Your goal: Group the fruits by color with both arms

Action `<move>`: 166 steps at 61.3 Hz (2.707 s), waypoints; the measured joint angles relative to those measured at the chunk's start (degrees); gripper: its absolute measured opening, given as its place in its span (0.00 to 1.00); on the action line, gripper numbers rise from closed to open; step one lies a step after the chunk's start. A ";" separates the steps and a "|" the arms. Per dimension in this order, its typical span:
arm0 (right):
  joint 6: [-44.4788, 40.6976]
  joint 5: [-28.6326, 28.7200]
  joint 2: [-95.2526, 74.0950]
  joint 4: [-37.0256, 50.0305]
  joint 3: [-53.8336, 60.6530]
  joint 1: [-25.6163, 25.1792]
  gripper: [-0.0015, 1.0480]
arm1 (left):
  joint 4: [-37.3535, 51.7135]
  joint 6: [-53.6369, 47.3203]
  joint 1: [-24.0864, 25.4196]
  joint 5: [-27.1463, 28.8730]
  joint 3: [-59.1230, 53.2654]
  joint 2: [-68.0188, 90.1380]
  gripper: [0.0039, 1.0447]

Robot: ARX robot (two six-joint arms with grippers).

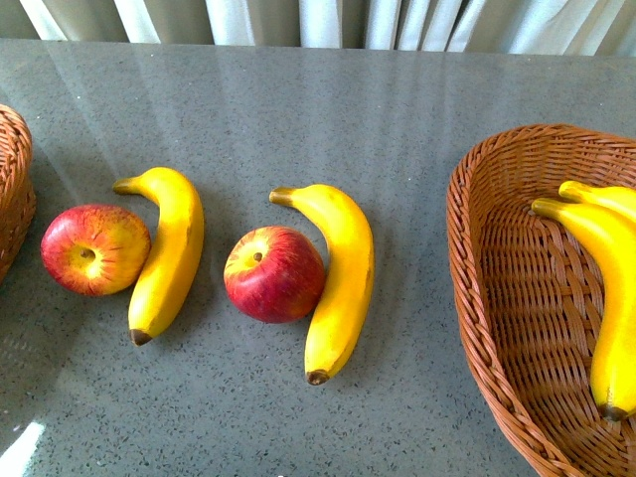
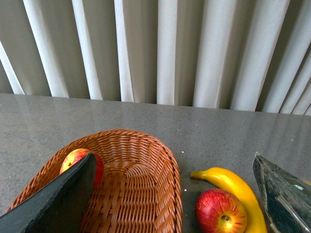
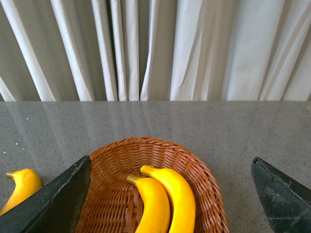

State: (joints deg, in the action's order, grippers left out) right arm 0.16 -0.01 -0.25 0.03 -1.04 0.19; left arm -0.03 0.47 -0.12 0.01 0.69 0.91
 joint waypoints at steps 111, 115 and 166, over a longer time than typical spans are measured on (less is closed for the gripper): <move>0.00 0.00 0.00 0.00 0.00 0.00 0.91 | 31.43 -4.92 -6.95 2.45 14.88 59.87 0.91; 0.00 0.00 -0.02 0.00 0.00 0.00 0.91 | 35.12 -6.86 -10.67 3.13 15.96 66.62 0.91; 0.00 0.00 -0.02 0.00 0.00 0.00 0.91 | 23.02 -46.93 -11.06 -12.04 27.06 89.99 0.91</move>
State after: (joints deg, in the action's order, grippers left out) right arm 0.16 -0.01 -0.27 0.03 -1.04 0.19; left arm 22.98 -46.46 -11.18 -12.03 27.75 90.89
